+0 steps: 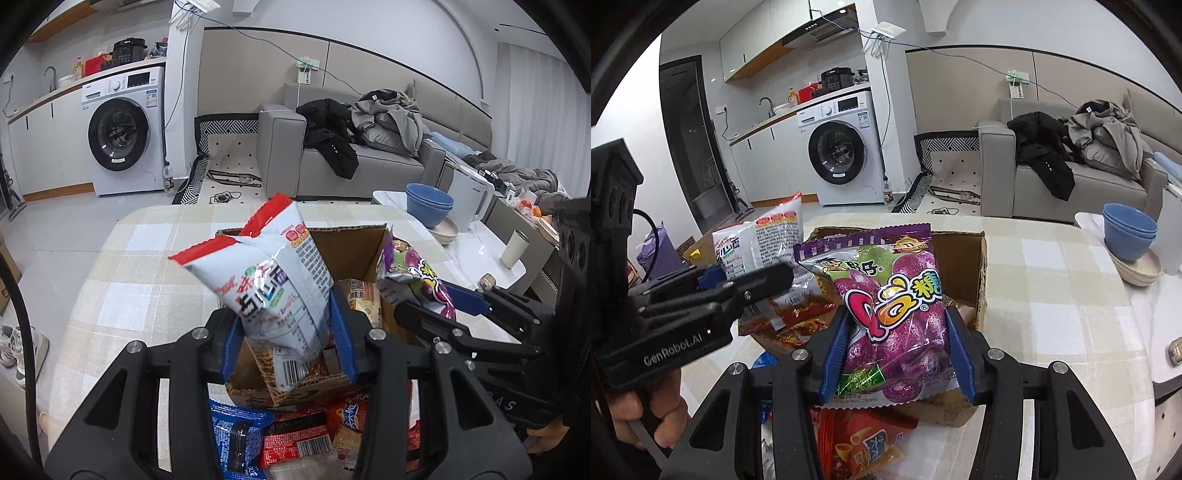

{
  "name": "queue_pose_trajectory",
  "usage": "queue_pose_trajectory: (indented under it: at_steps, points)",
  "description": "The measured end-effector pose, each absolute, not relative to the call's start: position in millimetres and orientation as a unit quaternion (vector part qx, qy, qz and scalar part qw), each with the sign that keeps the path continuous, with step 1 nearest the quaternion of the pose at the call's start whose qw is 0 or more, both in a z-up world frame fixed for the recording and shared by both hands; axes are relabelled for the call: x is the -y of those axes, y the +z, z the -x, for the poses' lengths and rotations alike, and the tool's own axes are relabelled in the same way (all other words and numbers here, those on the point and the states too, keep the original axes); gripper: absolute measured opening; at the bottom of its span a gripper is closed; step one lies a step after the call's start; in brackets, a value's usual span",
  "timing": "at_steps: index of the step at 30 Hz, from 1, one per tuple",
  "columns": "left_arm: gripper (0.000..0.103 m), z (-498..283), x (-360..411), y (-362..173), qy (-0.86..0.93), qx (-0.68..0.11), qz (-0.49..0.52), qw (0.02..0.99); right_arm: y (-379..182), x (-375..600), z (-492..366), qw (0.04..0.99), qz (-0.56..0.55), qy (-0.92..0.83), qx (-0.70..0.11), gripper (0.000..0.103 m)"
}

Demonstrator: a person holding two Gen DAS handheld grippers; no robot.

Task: Organize snacks
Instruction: 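Carry both bags over the box and open both grippers to drop them in, then move the right tool toward the red wafer pack and open its fingers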

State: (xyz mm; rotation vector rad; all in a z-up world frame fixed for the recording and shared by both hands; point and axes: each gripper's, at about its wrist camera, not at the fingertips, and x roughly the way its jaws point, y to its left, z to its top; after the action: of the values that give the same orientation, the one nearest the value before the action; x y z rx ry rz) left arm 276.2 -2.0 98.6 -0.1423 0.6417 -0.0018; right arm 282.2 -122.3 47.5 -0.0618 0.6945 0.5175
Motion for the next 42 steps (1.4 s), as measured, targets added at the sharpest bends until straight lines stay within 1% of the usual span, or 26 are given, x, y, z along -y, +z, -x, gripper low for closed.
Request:
queue_pose_trajectory:
  at_steps: [2,9,11,12,13,14,15,17,18,19,20,21,22,23,29,36,42]
  points:
    - [0.04,-280,-1,92,0.0,-0.321,0.074,0.944,46,119,-285,0.906,0.029,0.254,-0.338,0.054]
    - [0.04,-288,-1,82,-0.001,-0.327,0.073,0.942,45,114,-281,0.906,0.047,0.258,-0.333,0.056]
    - [0.042,-288,-2,80,0.002,-0.329,0.067,0.942,46,114,-279,0.907,0.048,0.257,-0.331,0.061]
    - [0.043,-287,-3,79,0.002,-0.33,0.067,0.942,47,116,-278,0.909,0.047,0.254,-0.328,0.062]
    - [0.047,-286,-5,78,0.002,-0.331,0.067,0.941,48,119,-277,0.91,0.042,0.254,-0.325,0.066]
    - [0.055,-285,-7,77,0.001,-0.33,0.069,0.942,49,121,-275,0.911,0.038,0.253,-0.323,0.072]
    - [0.06,-284,-8,78,0.0,-0.328,0.071,0.942,49,123,-272,0.912,0.036,0.252,-0.322,0.075]
    - [0.082,-278,-10,79,-0.004,-0.323,0.076,0.943,52,128,-271,0.914,0.032,0.25,-0.319,0.089]
    - [0.083,-274,-12,80,-0.006,-0.318,0.077,0.945,53,130,-269,0.915,0.033,0.248,-0.316,0.092]
    - [0.084,-270,-12,82,-0.008,-0.313,0.077,0.947,53,132,-267,0.916,0.036,0.247,-0.316,0.098]
    - [0.087,-267,-12,83,-0.012,-0.312,0.077,0.947,53,134,-266,0.916,0.04,0.244,-0.317,0.101]
    - [0.091,-263,-13,85,-0.013,-0.312,0.078,0.947,52,135,-263,0.916,0.044,0.242,-0.316,0.102]
    - [0.103,-260,-15,86,-0.013,-0.312,0.081,0.947,52,137,-261,0.917,0.046,0.238,-0.317,0.102]
    - [0.102,-255,-16,87,-0.014,-0.308,0.084,0.948,51,138,-260,0.917,0.047,0.236,-0.317,0.102]
    - [0.102,-228,-21,89,-0.009,-0.305,0.084,0.949,48,150,-249,0.917,0.035,0.229,-0.324,0.103]
    - [0.102,-195,-23,75,0.002,-0.316,0.076,0.946,35,157,-227,0.912,0.038,0.23,-0.338,0.103]
    - [0.102,-172,-27,64,0.003,-0.321,0.086,0.943,27,167,-213,0.907,0.018,0.234,-0.35,0.103]
